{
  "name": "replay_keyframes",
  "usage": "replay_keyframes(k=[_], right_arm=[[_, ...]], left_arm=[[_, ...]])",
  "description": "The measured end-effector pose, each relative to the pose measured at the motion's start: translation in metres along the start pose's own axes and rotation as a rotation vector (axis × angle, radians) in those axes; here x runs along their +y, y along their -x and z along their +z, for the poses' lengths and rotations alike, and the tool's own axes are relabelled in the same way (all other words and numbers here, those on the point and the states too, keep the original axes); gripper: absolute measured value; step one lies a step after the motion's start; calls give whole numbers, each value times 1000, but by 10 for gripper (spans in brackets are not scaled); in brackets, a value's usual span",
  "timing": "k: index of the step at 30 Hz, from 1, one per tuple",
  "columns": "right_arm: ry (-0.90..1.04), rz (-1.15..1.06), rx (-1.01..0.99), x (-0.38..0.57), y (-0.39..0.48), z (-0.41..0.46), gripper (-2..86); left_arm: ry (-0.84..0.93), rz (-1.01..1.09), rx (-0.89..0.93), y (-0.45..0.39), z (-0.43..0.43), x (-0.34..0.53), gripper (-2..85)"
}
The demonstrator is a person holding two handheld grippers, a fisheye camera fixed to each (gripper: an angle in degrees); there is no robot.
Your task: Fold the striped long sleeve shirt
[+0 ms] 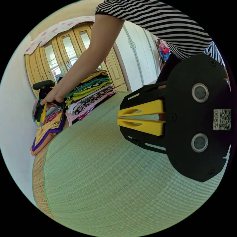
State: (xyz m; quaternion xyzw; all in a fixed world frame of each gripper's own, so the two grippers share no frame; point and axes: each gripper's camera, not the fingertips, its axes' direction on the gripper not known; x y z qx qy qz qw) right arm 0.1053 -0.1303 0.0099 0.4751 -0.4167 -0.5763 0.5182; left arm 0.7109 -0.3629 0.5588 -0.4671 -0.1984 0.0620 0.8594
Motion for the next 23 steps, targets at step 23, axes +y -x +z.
replay_keyframes(k=[23], right_arm=[[167,260,10,-244,-84,157,100]], left_arm=[[59,-150,179,135,86,-203,6]])
